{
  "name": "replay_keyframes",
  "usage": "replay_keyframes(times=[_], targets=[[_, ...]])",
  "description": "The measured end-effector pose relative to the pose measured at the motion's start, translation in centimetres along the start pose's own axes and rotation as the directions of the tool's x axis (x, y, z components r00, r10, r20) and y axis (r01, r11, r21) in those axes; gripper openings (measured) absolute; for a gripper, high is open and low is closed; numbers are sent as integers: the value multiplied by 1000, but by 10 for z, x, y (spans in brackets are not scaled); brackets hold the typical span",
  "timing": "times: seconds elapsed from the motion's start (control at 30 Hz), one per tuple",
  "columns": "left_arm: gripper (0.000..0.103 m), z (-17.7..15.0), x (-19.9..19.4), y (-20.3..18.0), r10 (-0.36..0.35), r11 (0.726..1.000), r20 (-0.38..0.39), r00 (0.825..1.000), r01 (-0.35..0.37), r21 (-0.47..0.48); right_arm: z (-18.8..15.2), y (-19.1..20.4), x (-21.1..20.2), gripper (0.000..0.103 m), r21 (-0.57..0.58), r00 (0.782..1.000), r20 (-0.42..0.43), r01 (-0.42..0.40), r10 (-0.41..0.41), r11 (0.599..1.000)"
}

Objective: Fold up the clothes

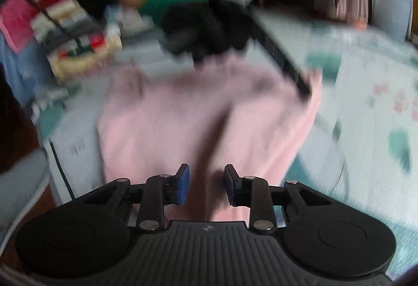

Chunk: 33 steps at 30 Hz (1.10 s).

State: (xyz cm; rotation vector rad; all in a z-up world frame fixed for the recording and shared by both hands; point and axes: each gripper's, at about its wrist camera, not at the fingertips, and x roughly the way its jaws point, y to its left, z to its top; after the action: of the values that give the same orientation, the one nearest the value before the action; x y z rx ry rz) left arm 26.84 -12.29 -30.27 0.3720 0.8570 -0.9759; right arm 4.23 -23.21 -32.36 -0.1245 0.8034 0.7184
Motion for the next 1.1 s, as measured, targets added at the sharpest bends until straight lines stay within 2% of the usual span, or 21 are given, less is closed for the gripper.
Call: replay_keyframes(times=[0.03, 0.07, 0.27, 0.33, 0.4, 0.5, 0.6, 0.7, 0.77, 0.83, 0.93, 1.03, 1.07, 1.1], targets=[[37, -1, 3, -1, 11, 1000, -9, 1000, -11, 15, -8, -4, 7, 27, 20, 1000, -29, 8, -8, 1000], [36, -3, 6, -2, 23, 999, -13, 1000, -23, 33, -15, -9, 4, 26, 41, 1000, 6, -5, 5, 999], [30, -3, 9, 1, 33, 997, -15, 999, -32, 64, -20, -11, 1, 25, 71, 1000, 14, 8, -9, 997], [30, 1, 6, 2, 27, 997, -12, 1000, -26, 70, -17, -5, -1, 25, 42, 1000, 6, 19, -20, 999], [30, 3, -3, -1, 30, 995, 14, 999, -32, 99, -14, -2, -9, 25, 33, 999, 28, 22, -23, 999], [30, 7, -14, -1, 19, 995, 55, 998, -24, 94, -10, 4, -18, 25, 1, 998, 63, 21, -21, 1000], [30, 11, -12, -3, 12, 996, 57, 998, -17, 90, -6, 11, -20, 25, -48, 996, 89, 24, -19, 999], [30, 16, 9, -2, 53, 996, 1, 999, -53, 77, -5, 12, -8, 26, -61, 998, 50, 26, -23, 998], [30, 16, 24, -5, 99, 990, -42, 994, -94, 103, -8, 12, 5, 28, -79, 999, -18, 47, -48, 996], [30, 23, 25, -13, 121, 983, -64, 991, -111, 144, -11, 14, 4, 31, -95, 999, -4, 46, -47, 994], [30, 28, -3, -21, 103, 983, -33, 994, -97, 158, -7, 12, -3, 31, -62, 999, 22, 24, -23, 998], [30, 17, -38, -34, 73, 981, -32, 997, -66, 183, -7, 15, -8, 31, -75, 999, 34, 24, -22, 997], [30, 11, -47, -38, 63, 985, -43, 997, -55, 164, -7, 15, -9, 31, -78, 999, 32, 24, -21, 997], [30, 3, -54, -39, 53, 994, -57, 997, -47, 103, -9, 15, -7, 31, -75, 1000, 21, 25, -23, 997]])
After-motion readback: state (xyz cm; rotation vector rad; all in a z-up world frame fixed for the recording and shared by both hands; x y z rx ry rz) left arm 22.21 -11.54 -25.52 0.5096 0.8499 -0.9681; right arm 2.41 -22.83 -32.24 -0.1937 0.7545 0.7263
